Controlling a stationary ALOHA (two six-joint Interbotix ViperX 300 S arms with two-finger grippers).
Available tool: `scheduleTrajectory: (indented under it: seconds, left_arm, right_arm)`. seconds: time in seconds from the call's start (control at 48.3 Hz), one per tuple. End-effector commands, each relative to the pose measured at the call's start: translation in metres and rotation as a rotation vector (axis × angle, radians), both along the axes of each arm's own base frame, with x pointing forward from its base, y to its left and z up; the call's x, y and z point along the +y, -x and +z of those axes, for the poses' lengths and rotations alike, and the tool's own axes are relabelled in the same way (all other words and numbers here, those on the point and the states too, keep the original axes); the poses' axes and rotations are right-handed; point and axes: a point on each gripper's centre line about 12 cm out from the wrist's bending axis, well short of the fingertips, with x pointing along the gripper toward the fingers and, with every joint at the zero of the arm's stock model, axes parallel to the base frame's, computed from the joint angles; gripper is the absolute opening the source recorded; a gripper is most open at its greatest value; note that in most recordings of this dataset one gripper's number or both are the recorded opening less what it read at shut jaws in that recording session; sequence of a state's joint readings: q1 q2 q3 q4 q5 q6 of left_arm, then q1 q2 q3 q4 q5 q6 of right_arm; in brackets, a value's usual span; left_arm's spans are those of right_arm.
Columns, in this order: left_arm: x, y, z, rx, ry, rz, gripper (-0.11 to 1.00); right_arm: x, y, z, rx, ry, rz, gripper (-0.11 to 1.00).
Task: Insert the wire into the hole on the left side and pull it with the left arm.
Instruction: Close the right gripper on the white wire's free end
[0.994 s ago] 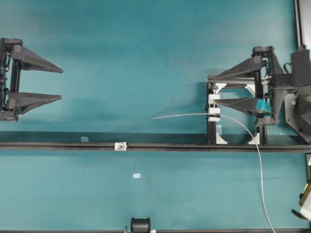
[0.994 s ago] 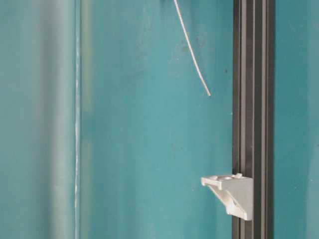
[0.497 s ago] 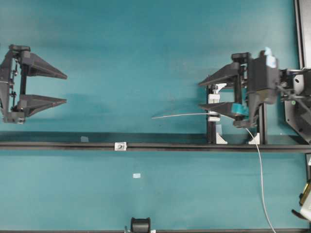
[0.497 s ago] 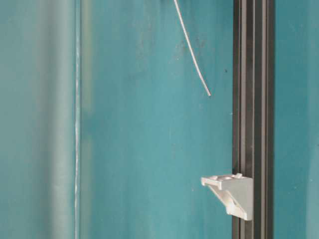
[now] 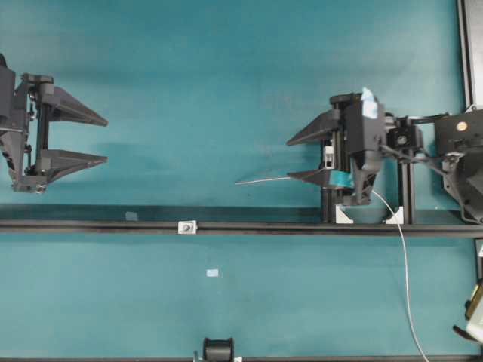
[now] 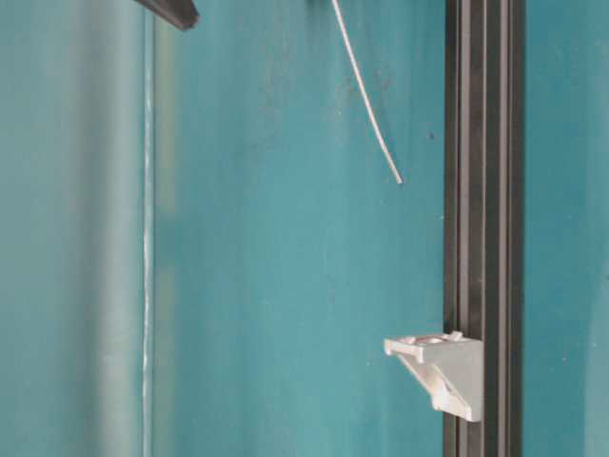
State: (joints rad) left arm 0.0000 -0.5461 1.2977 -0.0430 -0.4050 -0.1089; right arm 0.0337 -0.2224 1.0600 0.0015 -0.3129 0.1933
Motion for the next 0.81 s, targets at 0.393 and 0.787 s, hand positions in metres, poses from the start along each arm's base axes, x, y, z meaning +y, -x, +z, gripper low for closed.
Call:
scheduleTrajectory:
  seconds: [0.393, 0.787]
  left_arm:
    - [0.001, -0.005, 0.007, -0.025, 0.002, 0.006, 0.92]
    - [0.001, -0.005, 0.007, -0.023, 0.004, 0.008, 0.92]
  right_arm:
    - [0.005, -0.017, -0.010, 0.058, -0.037, -0.011, 0.71]
    - [0.008, -0.032, -0.024, 0.098, -0.036, -0.004, 0.71]
